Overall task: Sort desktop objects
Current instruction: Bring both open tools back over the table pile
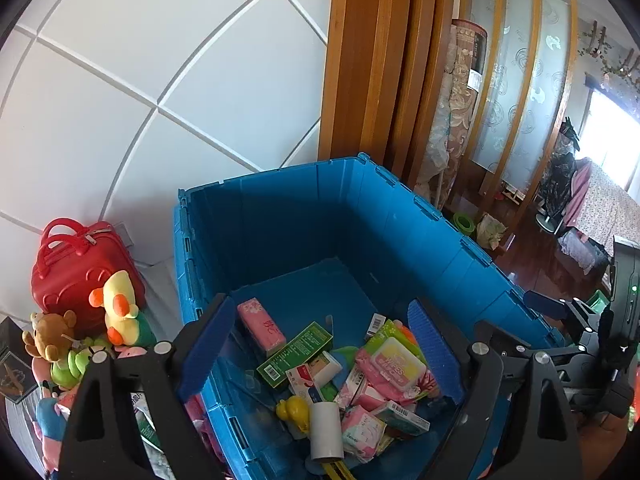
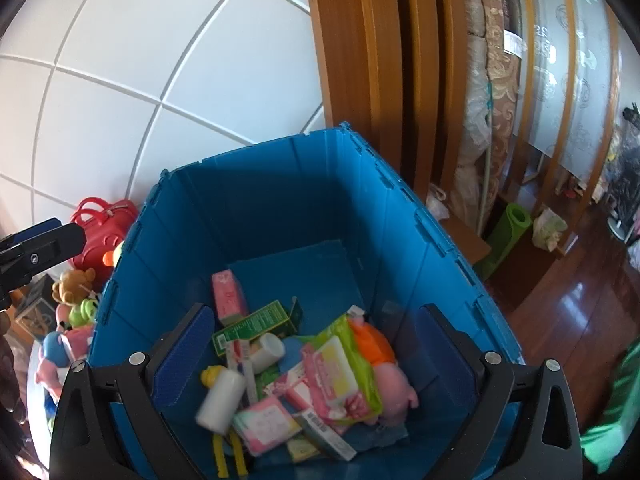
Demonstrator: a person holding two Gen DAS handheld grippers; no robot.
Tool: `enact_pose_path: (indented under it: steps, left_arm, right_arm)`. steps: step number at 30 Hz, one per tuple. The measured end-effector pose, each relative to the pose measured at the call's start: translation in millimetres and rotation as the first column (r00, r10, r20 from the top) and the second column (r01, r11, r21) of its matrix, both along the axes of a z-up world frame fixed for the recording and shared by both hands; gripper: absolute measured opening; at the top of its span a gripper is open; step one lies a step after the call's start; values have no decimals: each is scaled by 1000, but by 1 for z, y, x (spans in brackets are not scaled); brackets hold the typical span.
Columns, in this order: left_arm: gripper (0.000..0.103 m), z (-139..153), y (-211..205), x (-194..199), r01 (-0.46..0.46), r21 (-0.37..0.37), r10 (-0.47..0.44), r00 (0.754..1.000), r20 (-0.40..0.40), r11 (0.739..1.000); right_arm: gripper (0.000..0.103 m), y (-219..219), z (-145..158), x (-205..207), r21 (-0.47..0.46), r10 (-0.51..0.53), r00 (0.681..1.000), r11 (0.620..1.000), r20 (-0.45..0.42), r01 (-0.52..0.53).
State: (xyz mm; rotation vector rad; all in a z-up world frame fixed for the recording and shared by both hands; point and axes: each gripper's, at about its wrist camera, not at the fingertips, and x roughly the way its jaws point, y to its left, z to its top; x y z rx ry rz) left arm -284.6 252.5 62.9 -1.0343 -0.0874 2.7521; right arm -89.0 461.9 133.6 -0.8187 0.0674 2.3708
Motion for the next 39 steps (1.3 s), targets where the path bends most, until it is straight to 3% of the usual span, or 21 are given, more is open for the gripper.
enact_pose_path:
  steps: [11, 20, 27, 39]
  left_arm:
    - [89, -5, -45, 38, -68, 25, 68, 998, 5, 997]
    - [89, -25, -111, 91, -191, 52, 190, 981, 28, 980]
    - [89, -54, -180, 139, -320, 67, 314, 946, 79, 945]
    - [89, -109, -302, 235, -513, 29, 501, 848, 171, 858]
  right_arm:
    - [103, -49, -3, -18, 18, 69, 998, 997, -9, -69]
    - [103, -110, -19, -51, 41, 176, 984, 984, -2, -175]
    - [103, -169, -44, -90, 45, 285, 957, 957, 47, -287]
    - [103, -279, -111, -143, 30, 425, 896, 901, 129, -432]
